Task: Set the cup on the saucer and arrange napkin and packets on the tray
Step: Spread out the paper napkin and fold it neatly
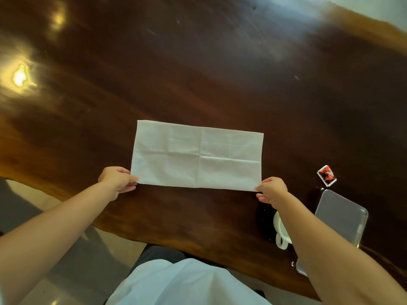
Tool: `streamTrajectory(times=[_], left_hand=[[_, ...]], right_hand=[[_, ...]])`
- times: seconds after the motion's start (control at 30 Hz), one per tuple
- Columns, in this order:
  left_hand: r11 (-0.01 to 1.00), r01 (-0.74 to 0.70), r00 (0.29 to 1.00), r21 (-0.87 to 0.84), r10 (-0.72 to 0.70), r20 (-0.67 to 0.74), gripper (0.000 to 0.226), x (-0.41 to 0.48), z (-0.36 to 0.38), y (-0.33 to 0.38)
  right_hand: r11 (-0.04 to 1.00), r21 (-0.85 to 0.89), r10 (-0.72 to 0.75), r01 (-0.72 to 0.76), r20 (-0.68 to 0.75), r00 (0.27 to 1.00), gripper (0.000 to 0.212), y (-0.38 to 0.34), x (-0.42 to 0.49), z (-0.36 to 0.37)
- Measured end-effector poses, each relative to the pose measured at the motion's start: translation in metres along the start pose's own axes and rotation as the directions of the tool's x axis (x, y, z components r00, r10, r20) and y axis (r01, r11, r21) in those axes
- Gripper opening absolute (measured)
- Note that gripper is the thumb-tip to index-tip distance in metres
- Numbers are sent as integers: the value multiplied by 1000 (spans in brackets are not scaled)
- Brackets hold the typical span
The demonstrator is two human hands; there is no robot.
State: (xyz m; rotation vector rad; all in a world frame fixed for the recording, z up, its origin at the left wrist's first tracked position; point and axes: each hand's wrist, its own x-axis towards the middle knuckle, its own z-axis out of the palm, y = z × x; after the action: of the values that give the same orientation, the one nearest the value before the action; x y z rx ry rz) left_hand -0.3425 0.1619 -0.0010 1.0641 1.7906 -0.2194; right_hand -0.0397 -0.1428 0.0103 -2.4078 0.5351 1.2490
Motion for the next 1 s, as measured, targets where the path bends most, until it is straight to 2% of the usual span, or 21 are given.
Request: streamTrajectory(times=[0.17,0.27,0.33,0.43,0.57,0.73,0.83,0.93,1.0], left_hand=[[985,83,995,-150,-73,71,38,-6,-3,1],[989,80,993,-122,-69,95,39,-14,-4,1],[994,51,996,-99,-43,78,35,-16,-7,2],[996,4,1000,-90,-1,31,30,-17,-16,6],[996,-53,999,-69,52,-12,25,-12,-24,8],[994,-41,998,-103,36,-47,22,-8,-23,4],[993,-4,1000,-119,1,-29,20,-10,-22,1],[997,9,1000,-72,-10,-12,31,-13,-19,-3],[999,10,1000,-40,-10,-14,36,-14,-15,-3]], right_hand=[[985,163,55,-64,59,997,23,8,-8,1],[974,198,80,-106,139,987,31,6,-12,0],[967,230,78,-112,155,985,25,5,-17,-1],[959,270,59,-81,87,994,13,3,-24,-6],[972,233,6,7,-56,998,11,8,-21,-8],[976,216,25,-6,-85,996,11,8,-21,-1],[972,230,65,-55,-38,997,18,3,-22,-2],[953,259,151,-155,36,988,25,-1,-29,-4],[960,221,152,-169,92,984,24,-1,-33,-5]])
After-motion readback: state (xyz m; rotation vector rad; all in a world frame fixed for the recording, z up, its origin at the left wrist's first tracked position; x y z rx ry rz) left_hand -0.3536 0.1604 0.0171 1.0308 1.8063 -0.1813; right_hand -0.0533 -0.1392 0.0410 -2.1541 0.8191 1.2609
